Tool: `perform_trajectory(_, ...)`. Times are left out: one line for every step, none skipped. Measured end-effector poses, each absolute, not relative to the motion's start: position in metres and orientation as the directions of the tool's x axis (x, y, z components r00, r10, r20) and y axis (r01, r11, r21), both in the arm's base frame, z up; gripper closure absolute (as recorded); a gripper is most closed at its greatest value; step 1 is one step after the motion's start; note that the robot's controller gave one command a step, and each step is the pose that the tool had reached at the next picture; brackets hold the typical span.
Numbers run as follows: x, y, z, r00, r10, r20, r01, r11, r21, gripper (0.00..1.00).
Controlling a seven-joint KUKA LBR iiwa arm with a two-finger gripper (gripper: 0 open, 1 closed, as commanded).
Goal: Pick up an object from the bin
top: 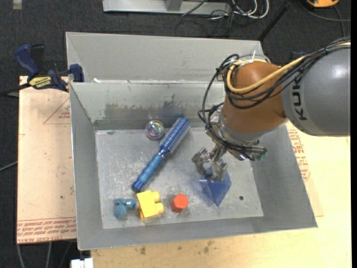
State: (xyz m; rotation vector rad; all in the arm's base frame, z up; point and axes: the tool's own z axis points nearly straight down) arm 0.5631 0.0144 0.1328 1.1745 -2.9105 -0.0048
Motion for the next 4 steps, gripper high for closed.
perform_trajectory(0.533,0.043,0.157,-0.713,-0.701,-0.002,-0.701,0.713,0.003,1.00)
perform_trajectory(0.529,0.050,0.182,-0.724,-0.690,-0.005,-0.690,0.724,-0.001,1.00)
perform_trajectory(0.500,0.047,0.150,-0.735,-0.678,-0.001,-0.678,0.735,0.002,1.00)
perform_trajectory(0.525,0.015,0.321,-0.736,-0.677,-0.010,-0.677,0.736,-0.008,1.00)
